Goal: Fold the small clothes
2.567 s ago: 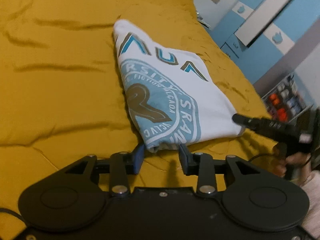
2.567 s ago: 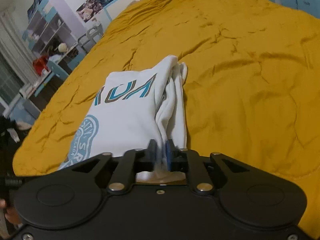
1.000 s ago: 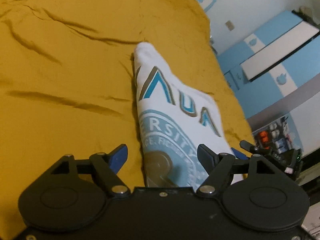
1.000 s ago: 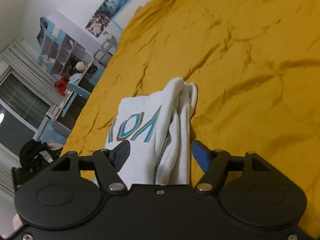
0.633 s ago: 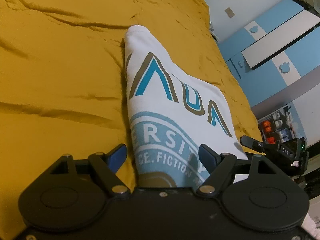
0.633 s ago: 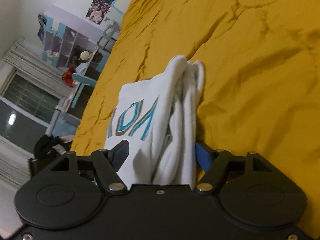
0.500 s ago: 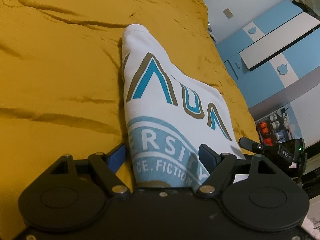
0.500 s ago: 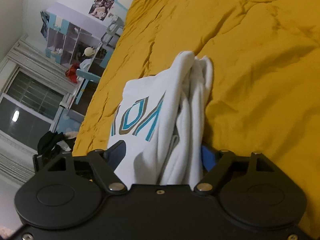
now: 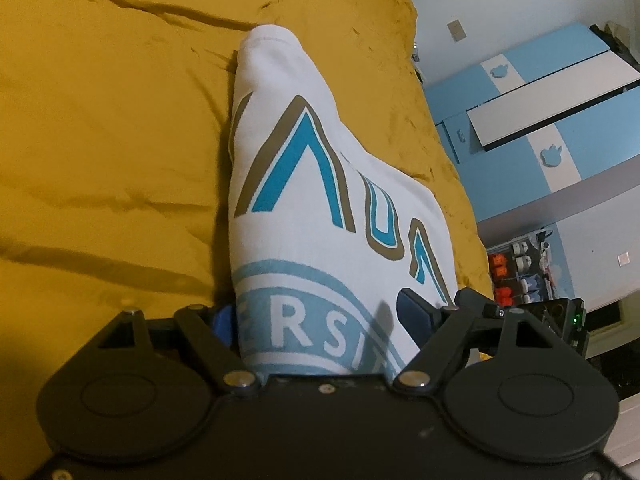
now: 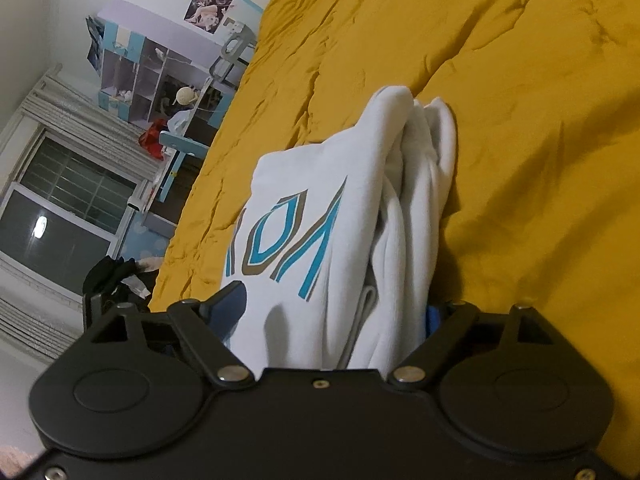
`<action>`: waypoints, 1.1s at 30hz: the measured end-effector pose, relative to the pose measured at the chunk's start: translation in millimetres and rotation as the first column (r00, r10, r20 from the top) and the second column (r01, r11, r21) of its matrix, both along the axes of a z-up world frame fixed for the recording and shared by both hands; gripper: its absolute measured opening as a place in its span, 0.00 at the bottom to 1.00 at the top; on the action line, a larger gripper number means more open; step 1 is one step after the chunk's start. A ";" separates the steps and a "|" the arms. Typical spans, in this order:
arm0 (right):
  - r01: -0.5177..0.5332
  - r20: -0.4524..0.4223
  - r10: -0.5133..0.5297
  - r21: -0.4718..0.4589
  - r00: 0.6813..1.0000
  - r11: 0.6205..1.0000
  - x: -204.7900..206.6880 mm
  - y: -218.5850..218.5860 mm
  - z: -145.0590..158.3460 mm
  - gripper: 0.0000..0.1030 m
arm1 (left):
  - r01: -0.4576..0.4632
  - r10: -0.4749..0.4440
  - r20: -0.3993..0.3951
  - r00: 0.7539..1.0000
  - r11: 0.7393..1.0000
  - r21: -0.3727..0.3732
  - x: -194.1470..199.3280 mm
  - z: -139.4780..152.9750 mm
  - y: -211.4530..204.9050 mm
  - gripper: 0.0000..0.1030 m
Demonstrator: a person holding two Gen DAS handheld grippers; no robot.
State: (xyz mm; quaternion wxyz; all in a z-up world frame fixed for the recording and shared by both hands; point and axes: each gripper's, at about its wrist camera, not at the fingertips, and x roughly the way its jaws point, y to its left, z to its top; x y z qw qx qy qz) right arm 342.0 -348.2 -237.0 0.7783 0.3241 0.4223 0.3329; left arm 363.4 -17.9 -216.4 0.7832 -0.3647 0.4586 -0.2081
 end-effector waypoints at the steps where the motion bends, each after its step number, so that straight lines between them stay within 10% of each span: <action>1: 0.002 0.001 -0.002 0.002 1.000 1.000 0.2 0.2 -0.1 0.84 | 0.001 -0.001 -0.001 1.000 1.000 0.001 1.7 -0.4 -0.2 0.76; 9: 0.049 0.018 -0.048 -0.044 0.999 0.998 -1.5 1.6 0.8 0.40 | -0.019 0.018 -0.042 0.999 0.999 -0.028 3.4 -1.5 8.3 0.25; 26: -0.003 0.175 -0.004 0.042 0.984 0.999 12.8 98.9 82.5 0.30 | -0.054 0.035 0.123 0.992 0.986 0.155 -7.0 119.5 101.5 0.20; 33: -0.002 0.104 0.004 -0.020 0.995 1.000 47.9 159.9 34.6 0.30 | -0.106 0.107 0.000 0.994 0.978 0.181 8.5 60.8 163.4 0.22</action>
